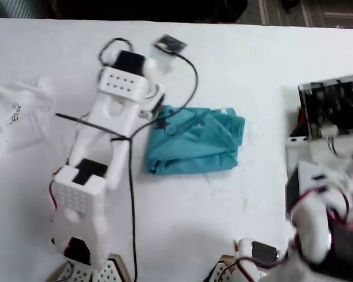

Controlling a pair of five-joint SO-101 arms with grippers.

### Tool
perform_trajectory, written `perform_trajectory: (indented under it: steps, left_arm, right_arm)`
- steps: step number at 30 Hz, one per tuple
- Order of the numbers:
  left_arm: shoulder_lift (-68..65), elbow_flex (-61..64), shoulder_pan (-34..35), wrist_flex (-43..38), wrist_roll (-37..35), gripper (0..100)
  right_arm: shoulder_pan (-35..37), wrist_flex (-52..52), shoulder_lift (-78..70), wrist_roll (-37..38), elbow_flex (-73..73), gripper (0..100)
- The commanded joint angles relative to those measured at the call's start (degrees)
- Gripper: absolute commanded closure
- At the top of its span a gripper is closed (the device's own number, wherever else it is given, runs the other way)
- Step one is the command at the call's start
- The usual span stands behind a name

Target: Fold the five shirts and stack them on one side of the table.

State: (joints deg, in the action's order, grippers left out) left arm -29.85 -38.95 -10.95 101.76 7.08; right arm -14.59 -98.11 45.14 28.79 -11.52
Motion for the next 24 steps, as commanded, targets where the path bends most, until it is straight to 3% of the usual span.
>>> perform_trajectory:
  steps: [1,11,18,20,24]
  left_arm:
    - [8.04,0.18,6.02,0.53,-1.85,98]
    - [35.12,9.49,22.11,0.44,-1.76,98]
    - [54.55,22.33,30.81,0.09,-1.58,98]
    - [58.59,26.02,32.13,0.09,-1.58,98]
    - [64.92,33.93,33.71,0.09,-1.58,98]
  right_arm:
    - [0.92,0.66,-2.59,-0.44,6.42,98.1]
    - [16.92,0.57,-22.46,-8.26,7.12,98.1]
    - [29.14,0.92,-35.03,-8.18,6.86,97.8]
    - [31.34,0.92,-38.55,-8.26,5.45,93.9]
    - [32.84,0.84,-47.34,-8.62,-1.32,76.6]
